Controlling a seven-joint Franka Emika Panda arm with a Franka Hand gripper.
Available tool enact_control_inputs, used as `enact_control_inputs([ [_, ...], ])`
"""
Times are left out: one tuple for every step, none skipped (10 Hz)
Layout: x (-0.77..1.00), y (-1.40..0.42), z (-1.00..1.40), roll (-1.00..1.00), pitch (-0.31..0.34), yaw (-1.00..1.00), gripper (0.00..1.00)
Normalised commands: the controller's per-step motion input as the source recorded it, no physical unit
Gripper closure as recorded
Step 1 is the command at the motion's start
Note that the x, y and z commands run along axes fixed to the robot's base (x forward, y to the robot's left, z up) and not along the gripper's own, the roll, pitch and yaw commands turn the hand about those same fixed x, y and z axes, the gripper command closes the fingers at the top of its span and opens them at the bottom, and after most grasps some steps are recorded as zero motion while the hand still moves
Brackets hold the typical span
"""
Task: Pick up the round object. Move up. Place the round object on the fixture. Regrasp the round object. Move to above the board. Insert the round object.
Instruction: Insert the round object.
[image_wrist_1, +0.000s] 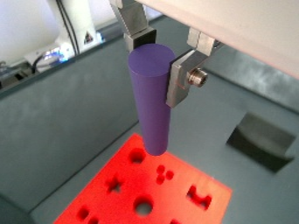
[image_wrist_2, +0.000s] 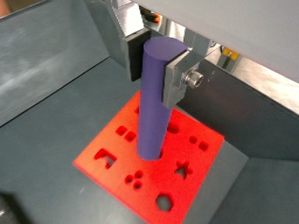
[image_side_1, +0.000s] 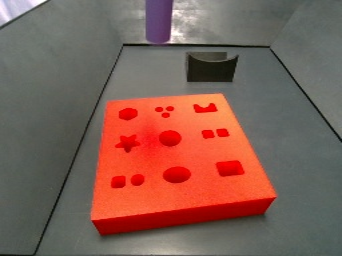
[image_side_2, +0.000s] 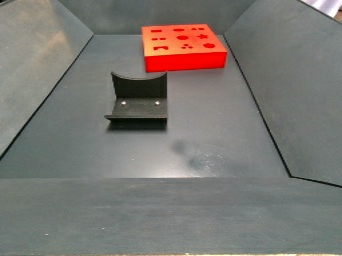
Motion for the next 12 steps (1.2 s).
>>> enact_control_inputs([
  [0.11, -0.57, -0.89, -0.02, -0.196, -0.15, 1.00],
  [0.13, -0.54, -0.93, 0.00, -0.196, -0.14, 1.00],
  [0.15, -0.43, -0.95, 0.00, -0.187, -0.10, 1.00],
  [0.11, -0.19, -1.00, 0.00, -0.137, 0.00, 1.00],
  [0.10, 0.00, -1.00, 0.00, -0.104, 0.00, 1.00],
  [0.05, 0.09, -0.92, -0.06, -0.106, -0.05, 1.00],
  [0.02, 0.07, -0.77, -0.18, -0.081, -0.04, 1.00],
  [0.00, 0.17, -0.40, -0.35, -0.059, -0.13, 1.00],
  [-0.03, 0.17, -0.35, -0.33, -0.074, -0.14, 1.00],
  [0.00, 0.17, -0.33, -0.31, -0.057, -0.15, 1.00],
  [0.00, 0.11, -0.36, -0.25, -0.037, -0.09, 1.00],
  [-0.07, 0.00, -0.31, -0.24, -0.057, -0.07, 1.00],
])
